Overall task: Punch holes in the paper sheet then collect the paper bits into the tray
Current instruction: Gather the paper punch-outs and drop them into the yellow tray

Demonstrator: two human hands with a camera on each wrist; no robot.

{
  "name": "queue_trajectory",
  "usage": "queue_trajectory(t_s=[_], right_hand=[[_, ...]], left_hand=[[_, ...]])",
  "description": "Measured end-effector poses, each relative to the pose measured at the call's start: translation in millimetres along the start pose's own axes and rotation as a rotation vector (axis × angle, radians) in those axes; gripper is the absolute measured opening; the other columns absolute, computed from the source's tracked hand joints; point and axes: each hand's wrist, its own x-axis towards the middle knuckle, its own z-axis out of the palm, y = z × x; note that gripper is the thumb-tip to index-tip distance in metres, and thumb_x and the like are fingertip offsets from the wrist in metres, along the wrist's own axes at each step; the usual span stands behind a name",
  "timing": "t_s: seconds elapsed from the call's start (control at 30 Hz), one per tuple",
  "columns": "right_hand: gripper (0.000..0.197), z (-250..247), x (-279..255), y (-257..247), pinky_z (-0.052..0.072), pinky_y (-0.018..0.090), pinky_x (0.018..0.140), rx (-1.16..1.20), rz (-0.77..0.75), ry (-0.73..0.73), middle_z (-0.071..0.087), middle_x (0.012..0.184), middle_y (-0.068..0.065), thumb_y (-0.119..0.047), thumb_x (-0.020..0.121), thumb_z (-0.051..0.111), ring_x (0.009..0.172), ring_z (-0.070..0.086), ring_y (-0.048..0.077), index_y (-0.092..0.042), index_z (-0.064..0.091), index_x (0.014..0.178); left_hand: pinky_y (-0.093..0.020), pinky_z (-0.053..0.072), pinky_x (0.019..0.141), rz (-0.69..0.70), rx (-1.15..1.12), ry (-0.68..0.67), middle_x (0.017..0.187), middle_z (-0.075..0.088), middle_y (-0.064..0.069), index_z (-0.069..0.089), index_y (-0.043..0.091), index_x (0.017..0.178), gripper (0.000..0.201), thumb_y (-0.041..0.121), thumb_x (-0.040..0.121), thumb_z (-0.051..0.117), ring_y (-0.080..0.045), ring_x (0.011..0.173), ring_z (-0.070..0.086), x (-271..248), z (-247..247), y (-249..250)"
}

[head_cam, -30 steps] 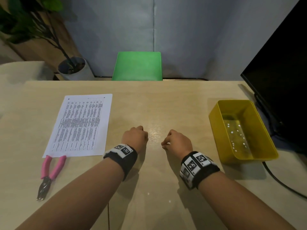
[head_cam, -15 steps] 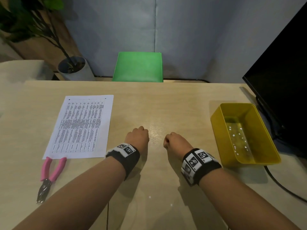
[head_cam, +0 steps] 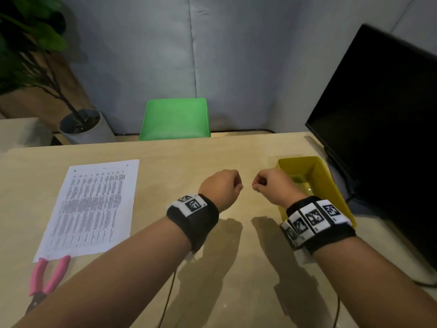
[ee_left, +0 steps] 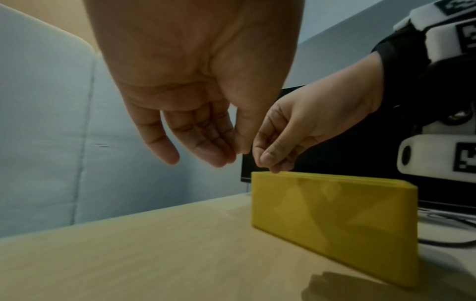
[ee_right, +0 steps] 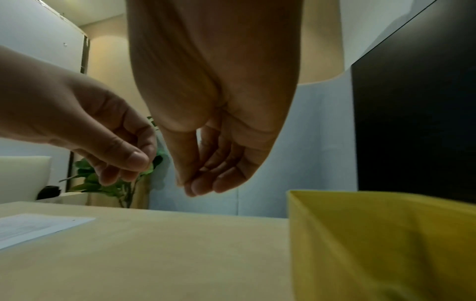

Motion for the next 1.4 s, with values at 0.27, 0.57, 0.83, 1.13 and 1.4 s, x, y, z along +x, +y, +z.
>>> queue_trajectory(t_s=[0.27,0.57,0.83,1.13,1.4], right_hand=[[0.008,-59,-29,59,0.044,0.029,0.074,-0.032,0.138,0.087,0.065,0.086,0.000,-0.015,0.089,0.061,0.084,0.059,0.016,-0.014,0.069,0.087],[0.003,-70,-49,120,0.050,0.033,0.087,0.004,0.292,0.100,0.071,0.091,0.002,-0.013,0.083,0.069,0.093,0.064,0.017,-0.014,0.071,0.083],[0.020,-59,-49,129,0.048,0.035,0.097,0.008,0.253,0.040,0.068,0.112,0.004,-0.009,0.092,0.057,0.109,0.061,0.020,-0.015,0.071,0.105],[0.021,-53,-46,120,0.049,0.036,0.093,-0.028,0.201,0.008,0.066,0.112,0.003,-0.009,0.092,0.054,0.106,0.060,0.021,-0.018,0.069,0.104],[0.017,-47,-35,61,0.053,0.036,0.086,-0.011,0.032,0.037,0.065,0.101,-0.001,-0.014,0.092,0.055,0.094,0.060,0.018,-0.020,0.067,0.101]], left_hand=[[-0.035,0.047,0.071,0.142,-0.056,-0.022,0.097,0.066,-0.005,0.061,0.016,0.093,0.014,0.029,0.091,0.055,-0.025,0.087,0.060,29,31,91],[-0.026,0.039,0.065,0.119,-0.061,-0.125,0.086,0.063,-0.001,0.059,0.020,0.084,0.008,0.026,0.090,0.058,-0.017,0.078,0.057,49,76,130],[-0.033,0.049,0.081,0.181,0.127,-0.188,0.108,0.059,-0.004,0.065,0.018,0.108,0.021,0.018,0.095,0.048,-0.024,0.096,0.059,49,86,130],[-0.030,0.048,0.075,0.220,0.067,-0.089,0.103,0.056,-0.003,0.061,0.018,0.101,0.012,0.021,0.091,0.055,-0.021,0.091,0.055,43,76,118],[-0.037,0.051,0.077,0.124,0.155,-0.038,0.107,0.059,-0.004,0.063,0.019,0.104,0.017,0.022,0.092,0.051,-0.025,0.096,0.059,21,27,72]])
